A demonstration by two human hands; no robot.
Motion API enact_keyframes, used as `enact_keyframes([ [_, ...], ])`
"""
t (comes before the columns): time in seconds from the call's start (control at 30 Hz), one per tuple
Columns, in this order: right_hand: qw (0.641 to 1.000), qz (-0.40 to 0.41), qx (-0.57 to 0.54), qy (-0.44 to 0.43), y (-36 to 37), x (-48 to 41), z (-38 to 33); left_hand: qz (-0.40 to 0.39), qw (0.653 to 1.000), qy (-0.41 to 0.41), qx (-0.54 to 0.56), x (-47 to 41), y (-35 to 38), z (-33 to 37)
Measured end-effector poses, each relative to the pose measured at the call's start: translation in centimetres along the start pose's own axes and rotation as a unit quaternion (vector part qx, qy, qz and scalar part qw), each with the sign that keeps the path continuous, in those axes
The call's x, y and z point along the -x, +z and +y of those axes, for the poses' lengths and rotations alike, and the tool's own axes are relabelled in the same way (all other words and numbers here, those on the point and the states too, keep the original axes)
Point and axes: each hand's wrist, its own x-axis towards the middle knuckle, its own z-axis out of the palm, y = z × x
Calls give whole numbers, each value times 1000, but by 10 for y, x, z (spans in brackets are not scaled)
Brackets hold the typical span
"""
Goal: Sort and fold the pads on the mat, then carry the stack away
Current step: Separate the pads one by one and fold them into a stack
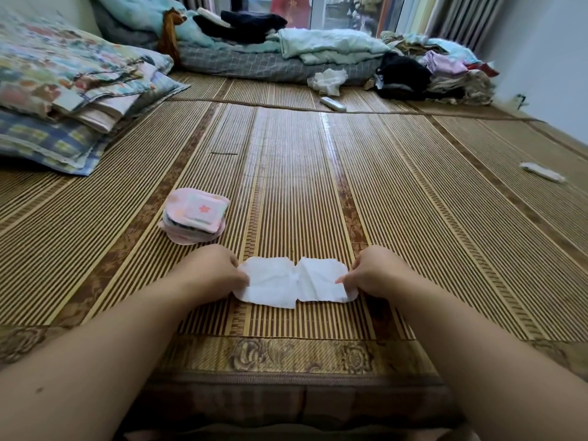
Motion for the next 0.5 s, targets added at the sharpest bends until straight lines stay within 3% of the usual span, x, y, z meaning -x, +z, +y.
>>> enact_keyframes([
  [0.1,997,3,-79,-16,-4,5,0,-2,993,-6,117,0,-6,-8],
  [0.27,962,2,-271,-40,-16,15,0,-20,957,7,288,5,-11,-4],
  [0.5,894,-67,-430,-108,-19,35,-28,-28,932,83,351,21,-8,31],
])
